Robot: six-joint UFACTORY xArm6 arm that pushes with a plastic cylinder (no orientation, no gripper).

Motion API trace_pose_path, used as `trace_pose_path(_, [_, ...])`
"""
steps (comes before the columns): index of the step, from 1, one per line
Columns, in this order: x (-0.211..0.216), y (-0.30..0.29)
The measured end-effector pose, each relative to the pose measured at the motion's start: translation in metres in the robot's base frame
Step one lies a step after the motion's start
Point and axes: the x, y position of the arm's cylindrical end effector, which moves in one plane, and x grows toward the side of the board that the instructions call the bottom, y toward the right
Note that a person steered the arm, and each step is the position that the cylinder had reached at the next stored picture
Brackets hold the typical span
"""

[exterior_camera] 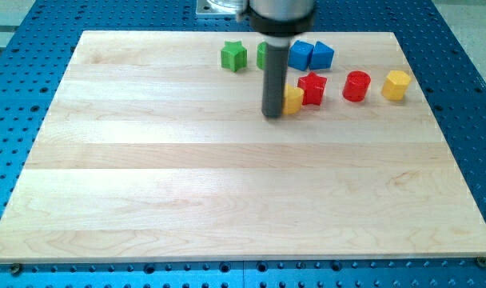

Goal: Bring the heart below the red star

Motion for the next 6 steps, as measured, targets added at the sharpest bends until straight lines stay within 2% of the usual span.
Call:
trace_pose_path(2, [-0.034,-0.029])
trace_pose_path(3, [-0.034,-0.030])
trace_pose_path(4, [-0.037,-0.026])
trace_pose_path(6, [-0.070,0.010])
